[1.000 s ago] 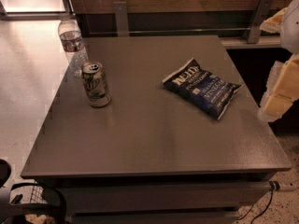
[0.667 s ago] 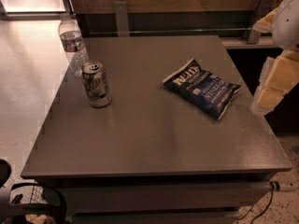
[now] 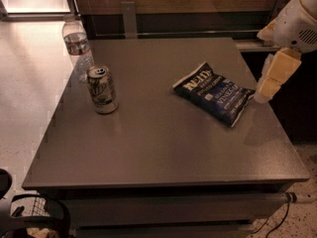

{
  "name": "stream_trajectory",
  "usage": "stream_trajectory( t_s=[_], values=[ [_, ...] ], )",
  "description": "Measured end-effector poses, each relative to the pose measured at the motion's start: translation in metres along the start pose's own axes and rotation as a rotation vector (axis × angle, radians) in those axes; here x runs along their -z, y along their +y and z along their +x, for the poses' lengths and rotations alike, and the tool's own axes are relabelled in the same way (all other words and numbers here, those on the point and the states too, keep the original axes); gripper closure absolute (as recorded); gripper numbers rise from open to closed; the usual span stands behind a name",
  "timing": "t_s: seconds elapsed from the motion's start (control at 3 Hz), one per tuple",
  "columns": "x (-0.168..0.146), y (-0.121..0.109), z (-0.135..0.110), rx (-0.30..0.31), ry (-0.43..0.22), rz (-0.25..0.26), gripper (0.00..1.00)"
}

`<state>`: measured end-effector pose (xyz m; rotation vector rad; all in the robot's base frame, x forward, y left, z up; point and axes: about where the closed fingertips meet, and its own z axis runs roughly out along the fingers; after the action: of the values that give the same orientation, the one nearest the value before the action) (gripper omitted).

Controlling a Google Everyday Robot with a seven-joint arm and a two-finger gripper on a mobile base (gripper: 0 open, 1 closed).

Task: Pick blue chip bag

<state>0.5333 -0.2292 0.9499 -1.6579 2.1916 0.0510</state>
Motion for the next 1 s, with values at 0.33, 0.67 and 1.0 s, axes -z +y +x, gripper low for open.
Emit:
stream_trajectory(
  t_s=[0.33,0.67,1.0],
  values=[
    [-0.027,-0.018,0.008,-0.034,-0.036,-0.034,0.0],
    [-0.051,-0.025,0.012,-0.055,-0.087,-0.048,0.0],
    [-0.079,-0.024,0.006,-0.061,-0.169,-0.053,0.0]
  ],
)
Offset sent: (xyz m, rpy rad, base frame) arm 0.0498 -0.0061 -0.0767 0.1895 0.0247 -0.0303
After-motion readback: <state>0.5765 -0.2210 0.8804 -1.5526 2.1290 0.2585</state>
